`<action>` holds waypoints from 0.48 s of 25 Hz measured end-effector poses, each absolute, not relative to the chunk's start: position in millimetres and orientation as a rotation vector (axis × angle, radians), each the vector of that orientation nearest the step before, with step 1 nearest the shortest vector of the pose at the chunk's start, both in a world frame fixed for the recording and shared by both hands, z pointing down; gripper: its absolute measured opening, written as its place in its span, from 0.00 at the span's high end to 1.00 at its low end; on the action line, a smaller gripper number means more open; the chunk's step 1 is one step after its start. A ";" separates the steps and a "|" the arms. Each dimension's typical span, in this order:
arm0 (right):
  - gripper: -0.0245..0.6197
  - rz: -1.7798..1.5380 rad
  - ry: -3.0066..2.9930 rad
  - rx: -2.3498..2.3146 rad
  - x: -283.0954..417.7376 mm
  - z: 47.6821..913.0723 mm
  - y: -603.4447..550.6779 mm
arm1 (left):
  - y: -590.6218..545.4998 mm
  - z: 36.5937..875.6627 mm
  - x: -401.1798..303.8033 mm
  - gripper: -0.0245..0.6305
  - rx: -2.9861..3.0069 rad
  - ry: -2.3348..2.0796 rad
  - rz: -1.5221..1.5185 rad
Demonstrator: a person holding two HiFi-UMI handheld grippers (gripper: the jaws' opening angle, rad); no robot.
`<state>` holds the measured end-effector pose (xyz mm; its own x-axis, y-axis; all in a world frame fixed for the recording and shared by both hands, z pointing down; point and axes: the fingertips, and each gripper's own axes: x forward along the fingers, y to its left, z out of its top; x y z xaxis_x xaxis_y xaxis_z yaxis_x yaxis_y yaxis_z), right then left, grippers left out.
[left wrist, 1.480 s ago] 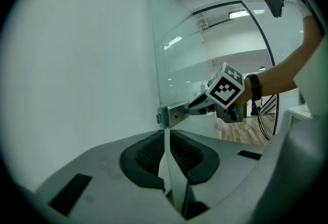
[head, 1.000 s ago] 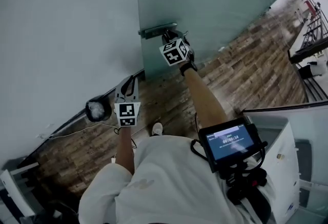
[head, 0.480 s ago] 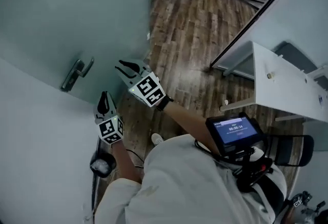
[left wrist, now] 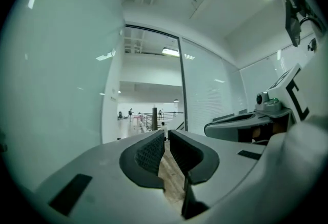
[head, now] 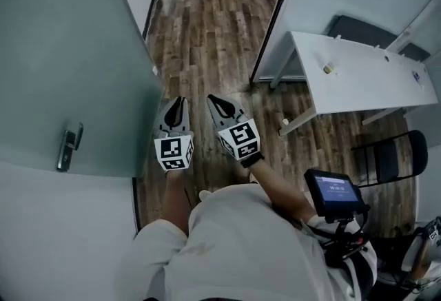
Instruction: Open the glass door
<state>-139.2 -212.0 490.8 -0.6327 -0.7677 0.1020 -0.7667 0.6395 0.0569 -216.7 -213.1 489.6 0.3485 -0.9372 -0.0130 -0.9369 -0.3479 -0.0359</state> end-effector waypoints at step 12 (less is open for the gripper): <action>0.96 0.054 -2.610 1.758 89.8 439.5 -239.9 | -251.1 440.6 -8.1 0.91 -2.618 1.519 -0.076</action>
